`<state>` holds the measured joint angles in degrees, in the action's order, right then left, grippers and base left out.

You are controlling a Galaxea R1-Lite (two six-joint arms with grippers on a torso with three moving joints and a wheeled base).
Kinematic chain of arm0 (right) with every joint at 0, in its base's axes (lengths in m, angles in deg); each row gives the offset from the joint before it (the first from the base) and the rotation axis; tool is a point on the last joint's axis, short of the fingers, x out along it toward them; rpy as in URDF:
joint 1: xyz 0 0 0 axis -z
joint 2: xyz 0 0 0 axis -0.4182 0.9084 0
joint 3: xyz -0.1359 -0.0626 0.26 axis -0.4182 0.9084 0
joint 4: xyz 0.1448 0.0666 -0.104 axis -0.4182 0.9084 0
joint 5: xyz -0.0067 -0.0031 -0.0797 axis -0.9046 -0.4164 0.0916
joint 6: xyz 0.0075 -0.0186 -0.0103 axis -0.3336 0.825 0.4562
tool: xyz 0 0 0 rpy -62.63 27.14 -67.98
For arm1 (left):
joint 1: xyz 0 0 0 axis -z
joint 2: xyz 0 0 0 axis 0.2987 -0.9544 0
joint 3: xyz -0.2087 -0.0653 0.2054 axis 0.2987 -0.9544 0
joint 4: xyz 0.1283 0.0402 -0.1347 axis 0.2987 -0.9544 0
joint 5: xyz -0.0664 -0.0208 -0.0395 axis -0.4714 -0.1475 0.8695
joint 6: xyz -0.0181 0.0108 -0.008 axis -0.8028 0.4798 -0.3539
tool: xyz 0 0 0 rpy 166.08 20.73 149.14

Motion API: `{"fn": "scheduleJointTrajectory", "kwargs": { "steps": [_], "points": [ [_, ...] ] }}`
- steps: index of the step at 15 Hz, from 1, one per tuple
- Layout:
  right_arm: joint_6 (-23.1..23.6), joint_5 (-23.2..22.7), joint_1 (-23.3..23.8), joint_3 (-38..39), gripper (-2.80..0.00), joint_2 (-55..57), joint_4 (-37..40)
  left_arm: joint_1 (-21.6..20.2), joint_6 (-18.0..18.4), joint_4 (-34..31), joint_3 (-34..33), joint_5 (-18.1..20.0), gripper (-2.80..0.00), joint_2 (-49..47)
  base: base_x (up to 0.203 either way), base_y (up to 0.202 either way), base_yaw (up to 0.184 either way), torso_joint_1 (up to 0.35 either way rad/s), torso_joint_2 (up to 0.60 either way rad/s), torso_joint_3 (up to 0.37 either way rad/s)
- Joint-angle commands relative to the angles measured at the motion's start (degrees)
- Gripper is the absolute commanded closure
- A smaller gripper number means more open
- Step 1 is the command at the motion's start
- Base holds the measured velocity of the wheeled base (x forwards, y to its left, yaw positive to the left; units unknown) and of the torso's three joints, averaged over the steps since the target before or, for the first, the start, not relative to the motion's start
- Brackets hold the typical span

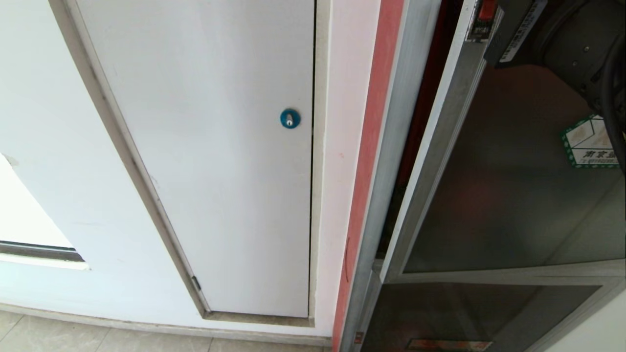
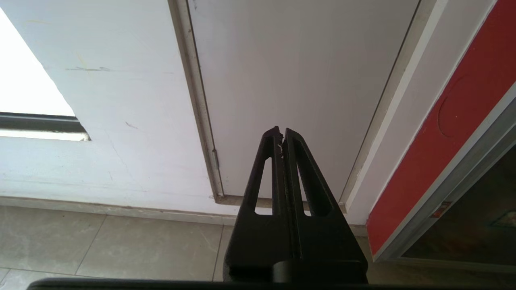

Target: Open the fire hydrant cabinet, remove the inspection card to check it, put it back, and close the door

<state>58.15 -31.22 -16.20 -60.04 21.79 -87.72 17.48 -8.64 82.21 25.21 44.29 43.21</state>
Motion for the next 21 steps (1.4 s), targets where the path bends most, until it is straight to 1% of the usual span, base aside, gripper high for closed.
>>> {"fn": "scheduleJointTrajectory", "kwargs": {
  "steps": [1, 2, 3, 9, 14, 19, 20, 21],
  "points": [
    [0.2, 0.4, 0.0, 0.9, 0.0, 0.0, 0.2, 0.0, 0.0, 0.0, 0.0, 0.0, 0.0, 0.0, 0.0, 0.0, 0.0, 0.0, 0.0, 0.0],
    [0.2, 0.4, 0.0, 1.2, 0.0, -0.2, 0.2, 0.0, 0.0, 0.0, 0.0, 0.0, 0.0, 0.0, 0.0, 0.0, 0.0, 0.0, 0.0, 0.0],
    [0.3, 0.4, 0.0, 1.4, -2.8, -0.2, 0.1, 0.0, 0.0, 0.0, 0.0, 0.0, 0.0, 0.0, 0.0, 0.0, 0.0, 0.0, 0.0, 0.0],
    [0.3, 0.3, -0.5, 3.5, -2.8, -1.4, -0.1, 0.0, 0.0, 0.0, 0.0, 0.0, 0.0, 0.0, 0.0, 0.0, 0.0, 0.0, 0.0, 0.0],
    [0.2, 0.8, -1.5, 8.6, -2.8, -5.2, -0.2, 0.0, 0.0, 0.0, 0.0, 0.0, 0.0, 0.0, 0.0, 0.0, 0.0, 0.0, 0.0, 0.0],
    [0.2, 2.5, -1.5, 15.2, -2.8, -12.9, 0.0, 0.0, 0.0, 0.0, 0.0, 0.0, 0.0, 0.0, 0.0, 0.0, 0.0, 0.0, 0.0, 0.0],
    [0.3, 2.9, -1.5, 16.8, 0.0, -14.7, 0.1, 0.0, 0.0, 0.0, 0.0, 0.0, 0.0, 0.0, 0.0, 0.0, 0.0, 0.0, 0.0, 0.0],
    [0.3, 3.4, -1.4, 18.1, 0.0, -16.7, 0.2, 0.0, 0.0, 0.0, 0.0, 0.0, 0.0, 0.0, 0.0, 0.0, 0.0, 0.0, 0.0, 0.0]
  ]
}}
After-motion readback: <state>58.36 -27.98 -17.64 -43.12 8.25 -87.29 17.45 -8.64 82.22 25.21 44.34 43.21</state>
